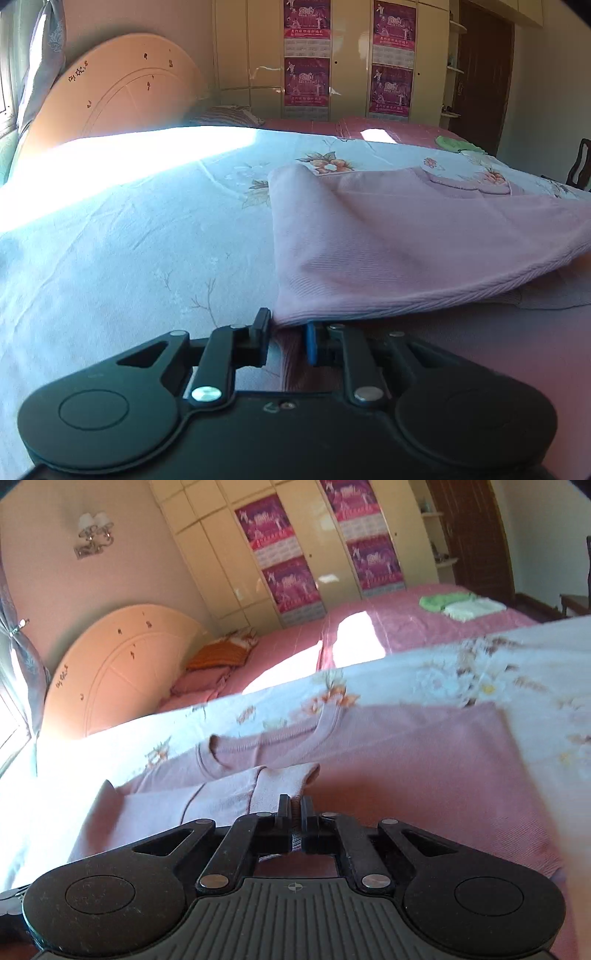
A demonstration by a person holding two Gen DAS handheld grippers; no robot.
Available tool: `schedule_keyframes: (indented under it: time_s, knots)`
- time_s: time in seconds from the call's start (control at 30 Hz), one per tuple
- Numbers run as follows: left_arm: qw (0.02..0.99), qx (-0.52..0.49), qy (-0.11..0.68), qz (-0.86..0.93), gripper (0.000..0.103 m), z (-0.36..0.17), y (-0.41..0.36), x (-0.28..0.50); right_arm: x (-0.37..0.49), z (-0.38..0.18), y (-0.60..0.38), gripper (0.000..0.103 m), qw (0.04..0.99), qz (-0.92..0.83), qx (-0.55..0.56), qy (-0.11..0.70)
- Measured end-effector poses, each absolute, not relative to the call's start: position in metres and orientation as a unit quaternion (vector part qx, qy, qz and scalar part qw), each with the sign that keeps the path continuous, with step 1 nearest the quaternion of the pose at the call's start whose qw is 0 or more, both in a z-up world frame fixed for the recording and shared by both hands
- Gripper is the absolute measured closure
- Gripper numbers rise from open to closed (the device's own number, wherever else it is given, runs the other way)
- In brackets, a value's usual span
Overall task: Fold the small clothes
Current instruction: 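Fold the sleeve and side edge across the body, open the left gripper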
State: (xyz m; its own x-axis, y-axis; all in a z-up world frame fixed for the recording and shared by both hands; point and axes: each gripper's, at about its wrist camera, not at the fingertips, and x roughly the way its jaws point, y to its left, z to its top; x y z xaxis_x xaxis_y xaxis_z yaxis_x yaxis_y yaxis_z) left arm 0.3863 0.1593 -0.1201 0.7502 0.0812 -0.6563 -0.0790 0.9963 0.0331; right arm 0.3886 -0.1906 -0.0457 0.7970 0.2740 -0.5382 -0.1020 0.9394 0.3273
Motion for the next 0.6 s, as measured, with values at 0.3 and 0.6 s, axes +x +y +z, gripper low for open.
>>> schedule_keyframes:
  time_s: [0.3,0.6]
  knots:
    - [0.934,0.002,0.356,0.028,0.086,-0.125,0.162,0.384,0.393,-0.086,-0.195,0.1,0.92,0.068,0.13,0.364]
    - [0.943,-0.015,0.332,0.025,0.073,-0.11,0.176,0.362,0.386,-0.087,-0.212,0.103,0.918,0.047,0.146,0.367]
